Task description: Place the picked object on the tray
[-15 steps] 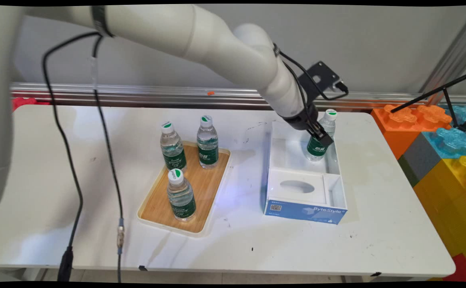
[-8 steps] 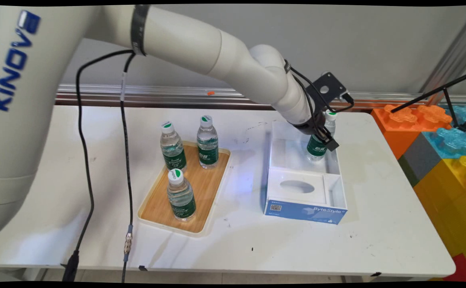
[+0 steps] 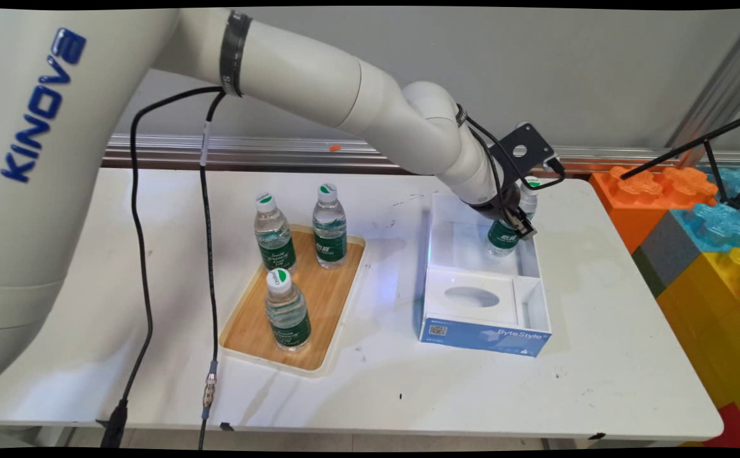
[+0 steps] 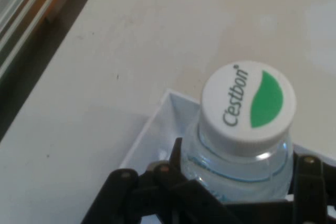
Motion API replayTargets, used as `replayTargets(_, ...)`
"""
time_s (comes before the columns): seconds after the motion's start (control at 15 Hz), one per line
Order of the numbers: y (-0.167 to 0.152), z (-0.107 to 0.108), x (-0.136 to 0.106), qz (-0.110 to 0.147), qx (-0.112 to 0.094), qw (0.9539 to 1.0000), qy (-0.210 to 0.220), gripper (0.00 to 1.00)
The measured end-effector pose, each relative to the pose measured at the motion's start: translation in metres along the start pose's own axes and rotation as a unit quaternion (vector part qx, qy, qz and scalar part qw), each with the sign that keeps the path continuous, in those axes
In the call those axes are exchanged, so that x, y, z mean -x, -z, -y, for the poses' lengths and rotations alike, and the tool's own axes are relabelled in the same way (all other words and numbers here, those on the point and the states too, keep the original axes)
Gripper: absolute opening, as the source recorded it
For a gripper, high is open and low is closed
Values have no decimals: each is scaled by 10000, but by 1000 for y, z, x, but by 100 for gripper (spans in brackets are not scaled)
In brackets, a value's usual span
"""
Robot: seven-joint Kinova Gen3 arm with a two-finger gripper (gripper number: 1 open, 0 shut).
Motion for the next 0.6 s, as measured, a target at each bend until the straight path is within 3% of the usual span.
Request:
replayTargets(0.33,36,3,-21,-64,-142,9998,112,0)
replayTargets(0.6,94,10,-49,-50,-197,9995,258,0)
